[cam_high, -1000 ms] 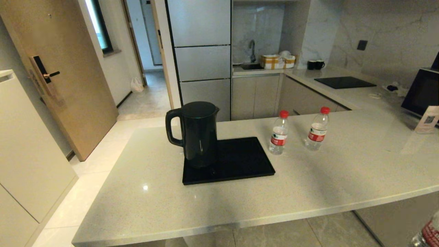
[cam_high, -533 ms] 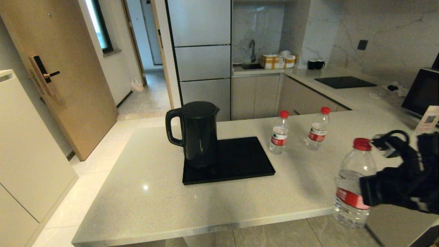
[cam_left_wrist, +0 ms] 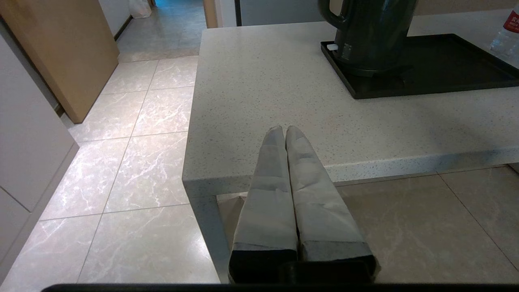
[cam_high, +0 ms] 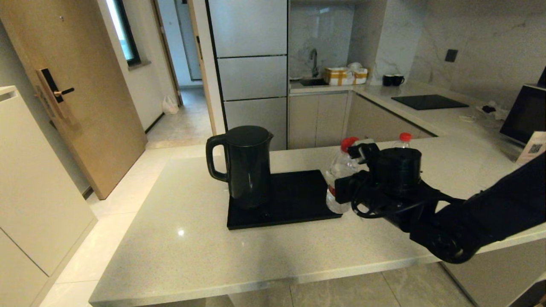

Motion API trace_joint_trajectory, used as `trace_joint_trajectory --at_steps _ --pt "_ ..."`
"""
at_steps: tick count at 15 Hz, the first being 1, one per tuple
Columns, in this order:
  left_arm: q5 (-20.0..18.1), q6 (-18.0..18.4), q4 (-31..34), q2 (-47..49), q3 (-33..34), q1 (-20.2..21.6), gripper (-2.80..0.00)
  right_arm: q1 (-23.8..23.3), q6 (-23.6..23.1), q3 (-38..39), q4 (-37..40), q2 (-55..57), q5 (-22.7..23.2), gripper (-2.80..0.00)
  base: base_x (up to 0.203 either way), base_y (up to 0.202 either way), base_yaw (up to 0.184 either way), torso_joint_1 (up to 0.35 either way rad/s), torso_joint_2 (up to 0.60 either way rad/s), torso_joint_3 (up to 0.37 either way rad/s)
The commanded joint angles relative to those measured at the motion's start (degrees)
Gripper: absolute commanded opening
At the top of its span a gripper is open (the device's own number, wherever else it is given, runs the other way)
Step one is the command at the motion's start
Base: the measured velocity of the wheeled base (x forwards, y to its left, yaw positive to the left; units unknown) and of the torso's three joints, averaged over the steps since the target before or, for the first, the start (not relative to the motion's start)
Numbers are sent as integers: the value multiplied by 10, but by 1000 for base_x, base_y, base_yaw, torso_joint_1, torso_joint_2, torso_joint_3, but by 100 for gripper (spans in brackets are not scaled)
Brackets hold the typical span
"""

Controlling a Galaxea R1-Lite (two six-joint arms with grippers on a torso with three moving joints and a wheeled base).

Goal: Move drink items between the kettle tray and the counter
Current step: Place it on the tray

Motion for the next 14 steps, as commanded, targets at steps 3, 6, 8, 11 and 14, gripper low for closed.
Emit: trace_joint_trajectory --at_steps 3,6,8,11,14 --pt "0 1 0 0 0 0 -280 14 3 -95 -1 98 -28 -280 0 0 0 0 0 0" --pt "0 0 0 0 1 0 -280 16 10 -177 23 155 -47 -280 0 0 0 0 0 0" --pt "0 0 0 0 0 0 -280 25 18 -224 70 166 -47 -280 0 0 0 0 0 0" --pt "0 0 0 0 0 0 -280 45 40 -305 139 203 -46 -280 0 0 0 0 0 0" --pt "0 0 0 0 0 0 -280 47 60 -358 186 237 -45 -280 0 0 0 0 0 0"
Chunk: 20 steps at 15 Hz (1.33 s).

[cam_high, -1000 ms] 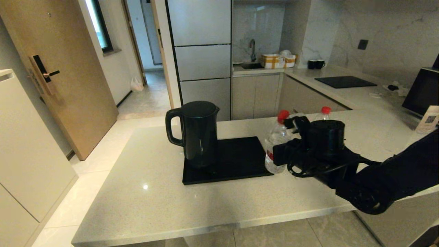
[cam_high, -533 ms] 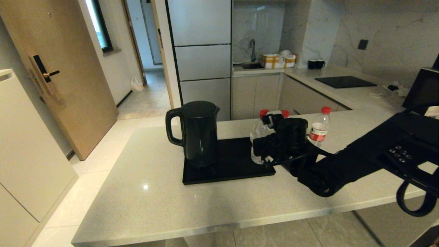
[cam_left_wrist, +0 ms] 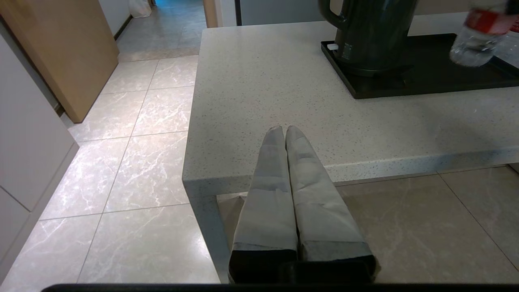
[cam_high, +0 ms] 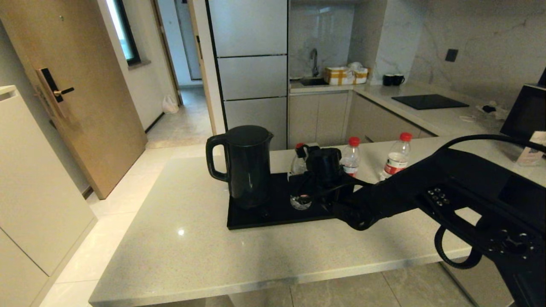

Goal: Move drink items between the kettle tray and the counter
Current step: Place it on the tray

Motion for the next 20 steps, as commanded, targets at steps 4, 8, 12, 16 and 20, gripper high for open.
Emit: trace_joint_trajectory --at_steps 4,8,12,16,20 --pt "0 1 0 0 1 0 -280 -9 22 -58 45 51 17 -280 0 0 0 0 0 0" --pt "0 1 0 0 0 0 -280 -29 40 -116 94 66 31 -280 0 0 0 0 0 0" --pt "0 0 0 0 0 0 -280 -28 42 -115 97 65 32 -280 0 0 0 0 0 0" --pt "0 1 0 0 0 0 -280 -29 45 -114 111 60 32 -280 0 0 0 0 0 0" --pt "0 0 0 0 0 0 -280 -28 55 -111 112 55 32 0 0 0 0 0 0 0"
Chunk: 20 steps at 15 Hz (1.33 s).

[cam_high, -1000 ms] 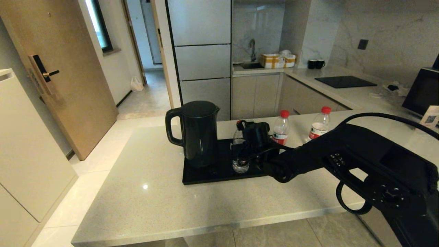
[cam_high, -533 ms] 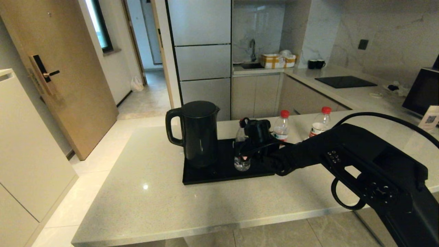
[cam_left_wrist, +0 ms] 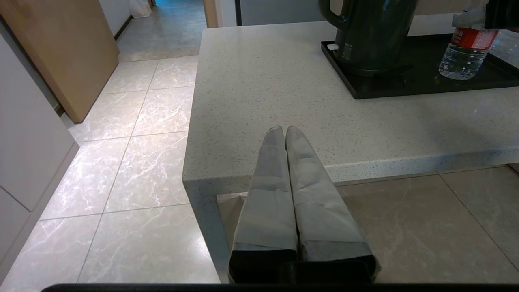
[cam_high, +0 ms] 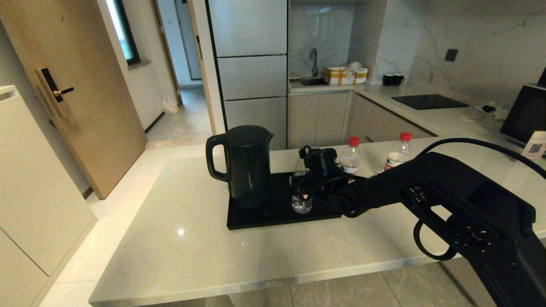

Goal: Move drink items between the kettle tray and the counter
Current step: Place it on the tray, then pick up the bottled water

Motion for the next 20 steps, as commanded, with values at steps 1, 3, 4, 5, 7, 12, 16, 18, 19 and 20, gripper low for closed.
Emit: trace_joint_trajectory --at_steps 1,3,4,5,7,12,16,18,19,20 --pt "0 0 0 -1 0 0 -280 1 3 3 -2 -9 0 0 0 0 0 0 0 0" --pt "0 0 0 -1 0 0 -280 1 4 3 -1 -8 0 0 0 0 0 0 0 0" --pt "0 0 0 0 0 0 -280 1 4 4 -2 -9 0 0 0 0 0 0 0 0" --pt "0 0 0 0 0 0 -280 1 4 8 -5 -10 0 0 0 0 0 0 0 0" --pt "0 0 0 -1 0 0 -280 5 2 23 -9 -15 1 0 0 0 0 0 0 0" --pt "0 0 0 0 0 0 -280 9 6 82 -10 -61 10 0 0 0 0 0 0 0" --pt "0 0 0 -1 0 0 -280 19 33 162 -10 -137 18 0 0 0 0 0 0 0" --pt "0 0 0 0 0 0 -280 19 34 199 -10 -176 18 0 0 0 0 0 0 0" --pt "0 0 0 0 0 0 -280 19 36 234 -10 -208 19 0 0 0 0 0 0 0" --pt "0 0 0 -1 0 0 -280 19 37 275 -11 -244 21 0 0 0 0 0 0 0"
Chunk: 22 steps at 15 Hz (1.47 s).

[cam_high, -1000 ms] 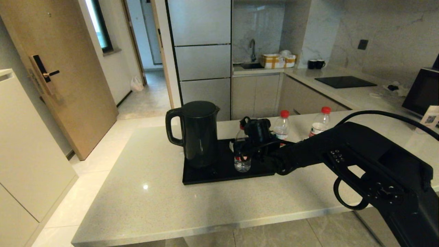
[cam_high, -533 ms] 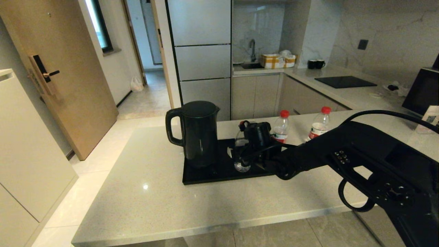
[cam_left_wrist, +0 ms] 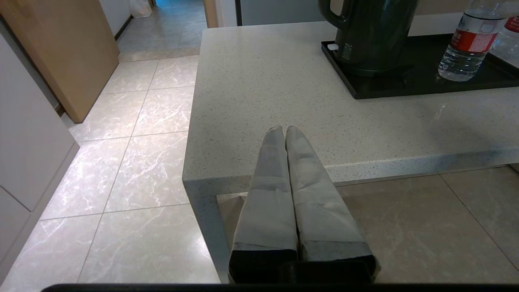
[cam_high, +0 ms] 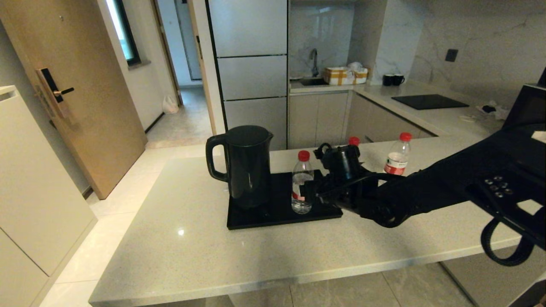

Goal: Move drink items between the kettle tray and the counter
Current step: Pick up the bottled water

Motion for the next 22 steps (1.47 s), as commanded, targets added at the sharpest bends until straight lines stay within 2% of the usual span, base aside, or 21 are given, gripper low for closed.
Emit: trace_joint_trajectory --at_steps 1,3,4,6,9,12,13,15,17,18,22 --pt "0 1 0 -1 0 0 -280 2 2 88 -4 -111 4 0 0 0 0 0 0 0" --pt "0 0 0 0 0 0 -280 2 1 151 -8 -207 7 0 0 0 0 0 0 0" --pt "0 0 0 -1 0 0 -280 1 0 179 -3 -257 5 -280 0 0 0 0 0 0" --pt "0 1 0 0 0 0 -280 -6 0 225 31 -354 -6 -280 0 0 0 0 0 0" --pt "0 0 0 -1 0 0 -280 -12 1 278 130 -531 -41 -280 0 0 0 0 0 0" --pt "0 1 0 0 0 0 -280 -21 2 286 292 -721 -155 -280 0 0 0 0 0 0" --pt "0 0 0 -1 0 0 -280 -43 1 281 355 -777 -184 -280 0 0 0 0 0 0" --pt "0 0 0 -1 0 0 -280 -143 -1 268 474 -879 -221 -280 0 0 0 0 0 0" --pt "0 0 0 -1 0 0 -280 -239 -6 267 558 -982 -238 -280 0 0 0 0 0 0" --pt "0 0 0 0 0 0 -280 -272 -16 271 593 -1036 -241 -280 0 0 0 0 0 0" --pt "0 0 0 0 0 0 -280 -317 -70 293 720 -1226 -247 -280 0 0 0 0 0 0"
